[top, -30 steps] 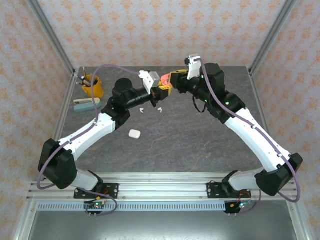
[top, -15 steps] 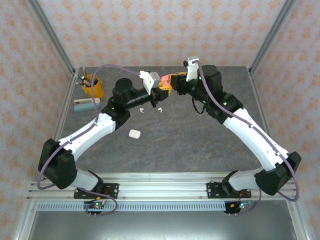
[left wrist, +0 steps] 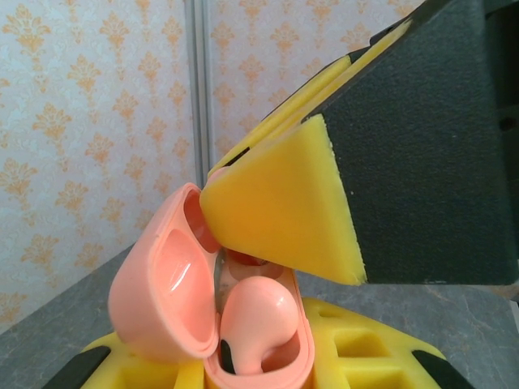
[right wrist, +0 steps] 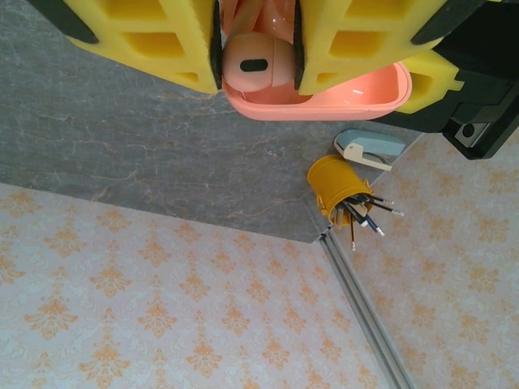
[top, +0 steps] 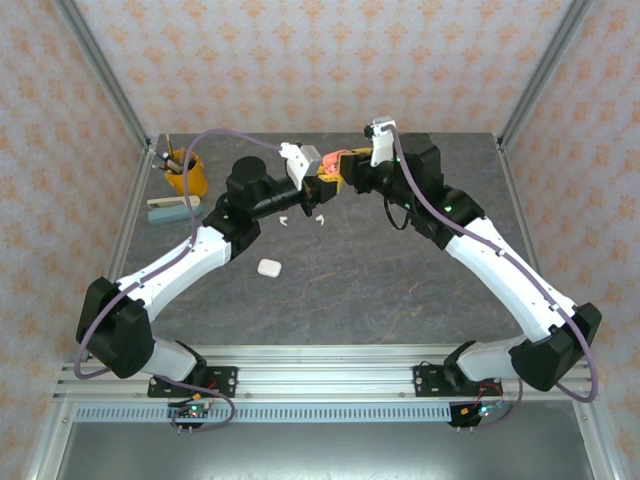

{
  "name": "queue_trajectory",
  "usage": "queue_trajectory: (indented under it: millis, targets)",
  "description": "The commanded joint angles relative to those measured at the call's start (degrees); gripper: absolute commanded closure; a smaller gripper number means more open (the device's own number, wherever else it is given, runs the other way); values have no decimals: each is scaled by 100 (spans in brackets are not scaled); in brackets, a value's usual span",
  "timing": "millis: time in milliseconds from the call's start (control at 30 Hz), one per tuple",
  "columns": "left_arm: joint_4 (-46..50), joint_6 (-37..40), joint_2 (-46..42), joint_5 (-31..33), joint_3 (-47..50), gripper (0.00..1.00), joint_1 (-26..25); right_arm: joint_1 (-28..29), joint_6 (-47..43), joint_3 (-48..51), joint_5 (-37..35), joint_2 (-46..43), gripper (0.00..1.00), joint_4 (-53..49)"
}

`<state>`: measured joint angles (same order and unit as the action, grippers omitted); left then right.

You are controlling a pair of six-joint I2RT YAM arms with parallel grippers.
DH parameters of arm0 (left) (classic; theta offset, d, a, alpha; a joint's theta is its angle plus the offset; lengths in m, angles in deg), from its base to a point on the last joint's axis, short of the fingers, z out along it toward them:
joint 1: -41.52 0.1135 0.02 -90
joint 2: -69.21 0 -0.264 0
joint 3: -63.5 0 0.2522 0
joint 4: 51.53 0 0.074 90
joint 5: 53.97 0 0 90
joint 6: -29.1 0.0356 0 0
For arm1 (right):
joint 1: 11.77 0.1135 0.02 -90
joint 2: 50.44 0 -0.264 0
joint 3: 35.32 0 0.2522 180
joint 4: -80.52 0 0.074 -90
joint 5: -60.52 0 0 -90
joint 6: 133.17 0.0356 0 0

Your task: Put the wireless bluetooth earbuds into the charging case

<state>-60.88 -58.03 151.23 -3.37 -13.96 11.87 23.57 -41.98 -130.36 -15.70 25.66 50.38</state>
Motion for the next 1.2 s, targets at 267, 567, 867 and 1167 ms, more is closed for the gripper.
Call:
queue_trajectory:
  millis: [267,567,867,1167]
  targets:
    - [-353,-50,51,-78,-171,100,-59,44,143,30,-21,-224,53,177]
    - [-401,-80,69,-86,-108,100,-59,44,385,-194,-485,-301,41,302]
    - [-516,-82,62,-99,-7,100,-59,-105,715,-741,-831,-216,40,103]
    - [-277,283,156,-276,42,100,-61,-439,996,-5211,-359,2651,43,-4016]
